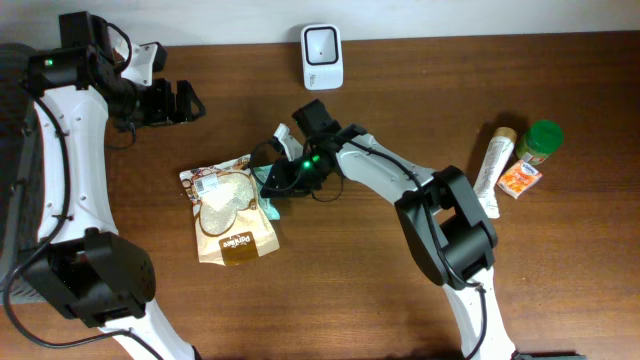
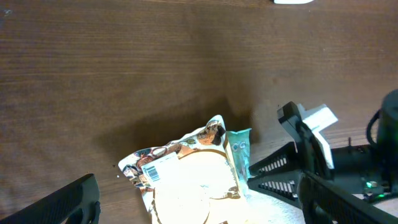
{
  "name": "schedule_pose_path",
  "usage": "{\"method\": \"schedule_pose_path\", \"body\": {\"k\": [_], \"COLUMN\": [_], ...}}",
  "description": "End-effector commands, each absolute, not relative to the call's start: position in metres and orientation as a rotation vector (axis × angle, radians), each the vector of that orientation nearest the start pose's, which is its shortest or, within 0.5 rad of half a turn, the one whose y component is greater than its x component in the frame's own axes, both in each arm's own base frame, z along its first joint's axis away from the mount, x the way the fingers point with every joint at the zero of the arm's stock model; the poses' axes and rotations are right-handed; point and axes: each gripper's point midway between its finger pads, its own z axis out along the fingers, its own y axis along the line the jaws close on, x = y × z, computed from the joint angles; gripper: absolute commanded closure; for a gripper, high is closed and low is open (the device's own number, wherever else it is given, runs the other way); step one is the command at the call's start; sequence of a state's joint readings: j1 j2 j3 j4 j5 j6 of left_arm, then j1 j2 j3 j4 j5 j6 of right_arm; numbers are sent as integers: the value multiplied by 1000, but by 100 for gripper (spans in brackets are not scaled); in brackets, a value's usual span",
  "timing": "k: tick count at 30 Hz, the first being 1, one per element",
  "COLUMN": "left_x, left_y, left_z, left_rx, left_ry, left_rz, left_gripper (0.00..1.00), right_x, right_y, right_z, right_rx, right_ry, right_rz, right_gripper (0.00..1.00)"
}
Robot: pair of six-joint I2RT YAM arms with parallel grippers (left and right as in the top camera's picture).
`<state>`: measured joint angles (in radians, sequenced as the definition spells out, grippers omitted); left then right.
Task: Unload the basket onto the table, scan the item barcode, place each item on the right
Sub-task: 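Lower right gripper and pinch the teal packet edge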
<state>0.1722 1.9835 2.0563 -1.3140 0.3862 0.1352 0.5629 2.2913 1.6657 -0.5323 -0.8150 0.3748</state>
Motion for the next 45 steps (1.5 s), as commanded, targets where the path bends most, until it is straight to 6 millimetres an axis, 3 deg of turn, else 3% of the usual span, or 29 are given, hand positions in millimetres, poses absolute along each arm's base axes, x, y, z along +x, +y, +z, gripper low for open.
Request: {"method": "schedule_pose_path", "body": {"k": [1, 8, 12, 16, 20, 23, 26, 31, 35, 45], "left_x": [447, 447, 447, 447, 446, 446, 446, 446, 447, 446], "left_y": [10, 9, 9, 10, 9, 9, 10, 10, 10, 10], "left_z": [216, 216, 216, 216, 215, 215, 215, 215, 216, 215], "left_rx": [56, 56, 56, 56, 55, 55, 55, 55, 56, 54], "left_ry": [2712, 2712, 2712, 2712, 2715, 2715, 2716, 2715, 2713, 2717], "left_rz": [-471, -471, -471, -471, -472, -472, -469, -467, -466, -468], "left_gripper": [1, 1, 1, 1, 1, 1, 1, 1, 1, 1], "right_x": [362, 365, 365, 362, 358, 359, 360, 379, 386, 373], "right_y": [376, 379, 391, 408, 412, 413, 410, 384, 370, 398], "right_z": [26, 22, 21, 5, -7, -3, 5, 31, 36, 19], "right_rx": [-430, -425, -429, -384, -376, -409, -491, -537, -511, -478], "right_ry": [2849, 2837, 2809, 2821, 2840, 2810, 2753, 2629, 2611, 2683], "right_rz": [1391, 1408, 1423, 1436, 1439, 1465, 1541, 1688, 1742, 1668], "right_gripper": [64, 56, 55, 57, 68, 75, 74, 63, 58, 58]}}
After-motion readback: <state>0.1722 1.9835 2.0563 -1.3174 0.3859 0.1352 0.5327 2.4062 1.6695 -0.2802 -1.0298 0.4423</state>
